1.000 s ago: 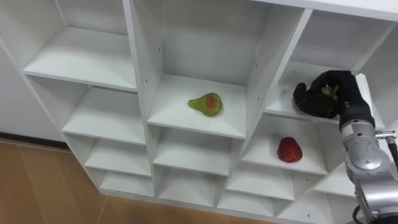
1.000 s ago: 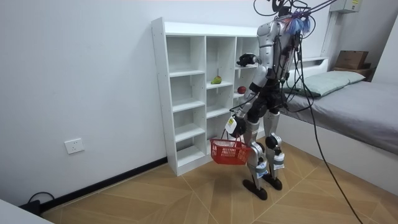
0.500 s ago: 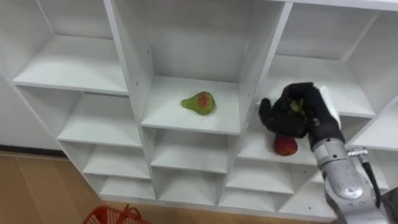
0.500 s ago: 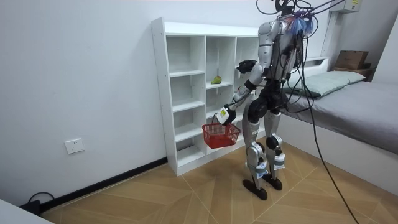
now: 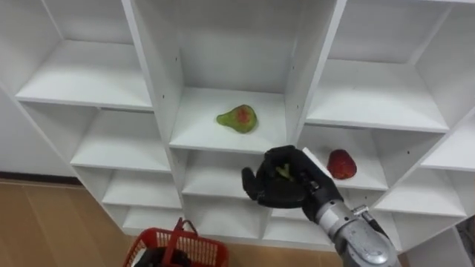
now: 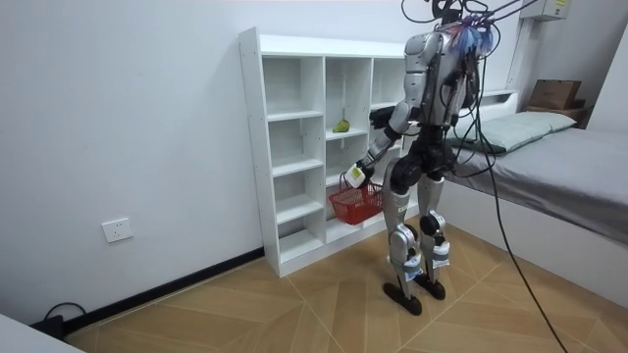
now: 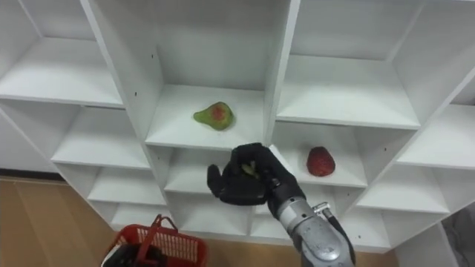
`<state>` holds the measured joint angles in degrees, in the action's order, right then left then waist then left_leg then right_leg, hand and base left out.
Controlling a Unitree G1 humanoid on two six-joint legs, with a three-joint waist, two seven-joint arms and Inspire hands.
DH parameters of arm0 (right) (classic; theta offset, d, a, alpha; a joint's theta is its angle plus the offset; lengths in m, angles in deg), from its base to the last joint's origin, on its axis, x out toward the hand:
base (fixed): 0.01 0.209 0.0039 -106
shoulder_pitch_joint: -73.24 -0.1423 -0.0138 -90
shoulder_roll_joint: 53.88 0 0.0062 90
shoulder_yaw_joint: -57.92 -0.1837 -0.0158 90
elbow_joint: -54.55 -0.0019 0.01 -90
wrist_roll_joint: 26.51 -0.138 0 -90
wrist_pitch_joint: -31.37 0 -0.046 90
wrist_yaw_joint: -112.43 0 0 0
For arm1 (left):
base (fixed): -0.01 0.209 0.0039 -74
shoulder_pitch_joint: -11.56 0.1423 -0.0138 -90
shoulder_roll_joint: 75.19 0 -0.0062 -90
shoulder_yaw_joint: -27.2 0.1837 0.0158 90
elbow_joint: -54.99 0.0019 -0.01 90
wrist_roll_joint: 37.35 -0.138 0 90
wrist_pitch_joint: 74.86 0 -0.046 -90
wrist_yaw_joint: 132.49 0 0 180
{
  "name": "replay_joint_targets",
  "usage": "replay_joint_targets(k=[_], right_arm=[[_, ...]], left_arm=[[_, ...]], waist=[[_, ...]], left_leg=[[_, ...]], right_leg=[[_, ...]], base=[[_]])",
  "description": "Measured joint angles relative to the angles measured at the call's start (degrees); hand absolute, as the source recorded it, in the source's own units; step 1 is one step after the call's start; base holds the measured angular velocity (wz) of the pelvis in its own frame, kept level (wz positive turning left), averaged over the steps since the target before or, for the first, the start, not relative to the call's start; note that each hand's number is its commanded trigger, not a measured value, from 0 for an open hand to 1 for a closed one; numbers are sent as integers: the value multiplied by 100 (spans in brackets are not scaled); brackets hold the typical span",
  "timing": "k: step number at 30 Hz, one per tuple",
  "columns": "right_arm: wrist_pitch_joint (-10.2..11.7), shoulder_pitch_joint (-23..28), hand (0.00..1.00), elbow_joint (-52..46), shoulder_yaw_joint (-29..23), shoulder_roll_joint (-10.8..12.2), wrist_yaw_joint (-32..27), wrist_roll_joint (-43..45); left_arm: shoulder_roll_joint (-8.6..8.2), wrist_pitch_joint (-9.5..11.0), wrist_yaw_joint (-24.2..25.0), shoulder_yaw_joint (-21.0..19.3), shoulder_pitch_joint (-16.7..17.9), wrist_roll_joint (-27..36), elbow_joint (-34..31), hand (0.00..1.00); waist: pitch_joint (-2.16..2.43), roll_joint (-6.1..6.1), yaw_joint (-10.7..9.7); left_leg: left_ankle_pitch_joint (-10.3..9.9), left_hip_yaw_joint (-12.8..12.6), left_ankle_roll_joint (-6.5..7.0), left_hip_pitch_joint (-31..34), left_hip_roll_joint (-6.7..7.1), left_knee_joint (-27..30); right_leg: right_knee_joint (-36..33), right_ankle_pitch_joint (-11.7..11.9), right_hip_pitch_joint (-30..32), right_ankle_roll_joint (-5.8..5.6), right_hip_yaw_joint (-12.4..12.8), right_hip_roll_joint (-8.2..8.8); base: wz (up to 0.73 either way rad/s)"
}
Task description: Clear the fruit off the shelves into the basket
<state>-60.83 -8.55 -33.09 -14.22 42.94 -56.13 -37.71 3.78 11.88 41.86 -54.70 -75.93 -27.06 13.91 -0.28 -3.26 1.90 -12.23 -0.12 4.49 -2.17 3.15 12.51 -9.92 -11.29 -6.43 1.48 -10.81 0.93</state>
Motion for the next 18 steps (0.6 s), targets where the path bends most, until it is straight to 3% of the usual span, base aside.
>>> replay_joint_targets(k=[8, 11, 18], right_arm=[[-164, -16, 100, 421, 102, 69, -92, 44], [-268, -75, 100, 650, 126, 130, -150, 44], [-286, -499, 100, 2028, 404, 273, -443, 149]], left_arm=[[-68, 45, -68, 33, -91, 1285, -529, 100], [-156, 45, -171, 77, -245, 1519, -495, 100], [-224, 43, -294, 495, -427, 1899, -452, 100]], waist=[[-19, -2, -12], [-34, 17, 7], [-70, 64, 1]], left_leg=[[0, -102, 3, 217, -23, 44], [1, -99, 3, 267, -23, 62], [6, -98, 4, 579, -29, 132]], right_leg=[[-79, 15, 279, -11, -25, 3], [-82, 15, 346, -11, -21, 7], [-102, 17, 631, -6, -39, 8]], base=[[-7], [0], [0]])
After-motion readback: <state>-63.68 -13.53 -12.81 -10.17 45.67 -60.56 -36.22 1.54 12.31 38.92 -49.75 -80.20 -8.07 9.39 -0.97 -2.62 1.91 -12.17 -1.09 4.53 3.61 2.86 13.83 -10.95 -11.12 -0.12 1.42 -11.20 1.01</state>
